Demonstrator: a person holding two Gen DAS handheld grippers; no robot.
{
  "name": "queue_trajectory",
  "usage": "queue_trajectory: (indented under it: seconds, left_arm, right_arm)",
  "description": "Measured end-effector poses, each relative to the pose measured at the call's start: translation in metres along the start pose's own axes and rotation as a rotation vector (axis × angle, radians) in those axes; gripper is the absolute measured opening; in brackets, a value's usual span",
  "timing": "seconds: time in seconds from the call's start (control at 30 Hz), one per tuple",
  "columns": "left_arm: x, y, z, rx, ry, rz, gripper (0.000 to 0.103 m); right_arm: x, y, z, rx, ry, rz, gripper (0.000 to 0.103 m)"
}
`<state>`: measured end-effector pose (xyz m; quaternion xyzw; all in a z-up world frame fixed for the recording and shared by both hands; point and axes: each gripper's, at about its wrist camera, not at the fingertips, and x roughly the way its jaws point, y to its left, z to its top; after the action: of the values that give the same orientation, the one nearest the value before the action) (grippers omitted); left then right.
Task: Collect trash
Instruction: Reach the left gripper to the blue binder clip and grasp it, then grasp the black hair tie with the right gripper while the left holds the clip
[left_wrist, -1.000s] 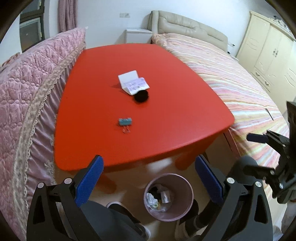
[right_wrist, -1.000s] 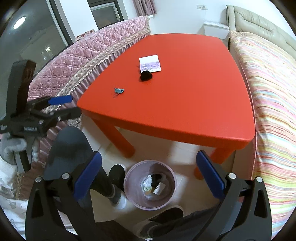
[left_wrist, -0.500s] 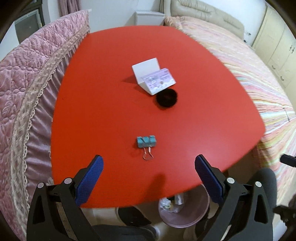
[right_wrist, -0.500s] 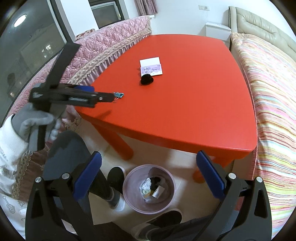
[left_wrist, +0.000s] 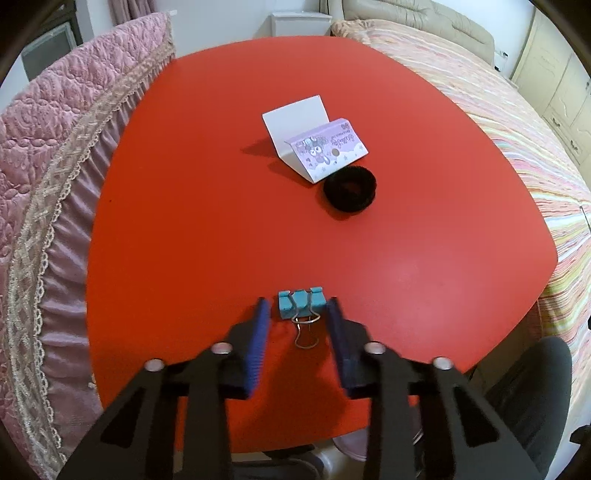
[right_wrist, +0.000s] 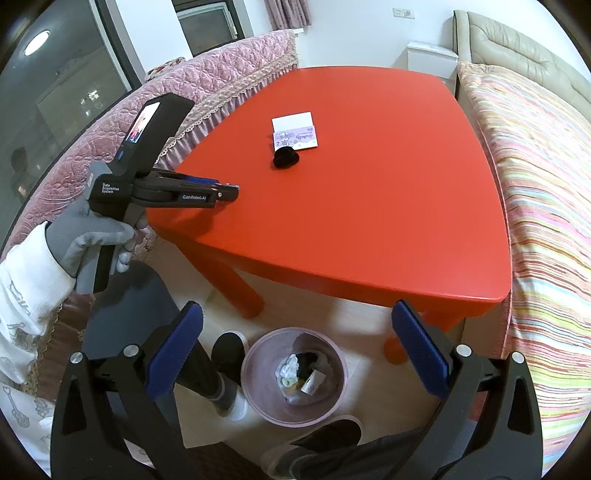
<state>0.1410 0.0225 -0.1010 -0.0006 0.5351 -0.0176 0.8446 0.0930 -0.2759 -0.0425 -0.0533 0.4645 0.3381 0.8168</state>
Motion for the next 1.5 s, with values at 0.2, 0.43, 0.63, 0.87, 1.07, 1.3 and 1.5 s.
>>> queue_trajectory:
  seconds: [0.2, 0.43, 0.63, 0.87, 1.07, 1.3, 1.5]
  left_arm:
    - [-0.006, 0.002, 0.003, 0.011, -0.033, 0.0, 0.025]
    - [-0.025, 0.008, -0.001, 0.003, -0.073, 0.0, 0.025]
    - [-0.038, 0.014, -0.002, 0.001, -0.092, -0.002, 0.025]
    - [-0.049, 0.016, -0.008, -0.003, -0.107, -0.012, 0.025]
    - [-0.056, 0.02, -0.013, -0.011, -0.115, -0.024, 0.025]
    - [-0.056, 0.026, -0.018, -0.023, -0.113, -0.03, 0.025]
    - [-0.055, 0.031, -0.021, -0.036, -0.114, -0.035, 0.025]
  right_arm:
    - [0.005, 0.001, 0.014, -0.016, -0.005, 0.008, 0.1]
    - [0.02, 0.003, 0.052, -0.045, -0.01, 0.03, 0.1]
    - [0.047, 0.008, 0.097, -0.089, 0.017, 0.024, 0.1]
    - [0.089, 0.024, 0.152, -0.171, 0.086, -0.026, 0.1]
    - [0.136, 0.032, 0.178, -0.221, 0.175, -0.05, 0.1]
    - [0.178, 0.037, 0.188, -0.234, 0.257, -0.055, 0.085]
    - [0.196, 0.035, 0.186, -0.22, 0.289, -0.063, 0.053]
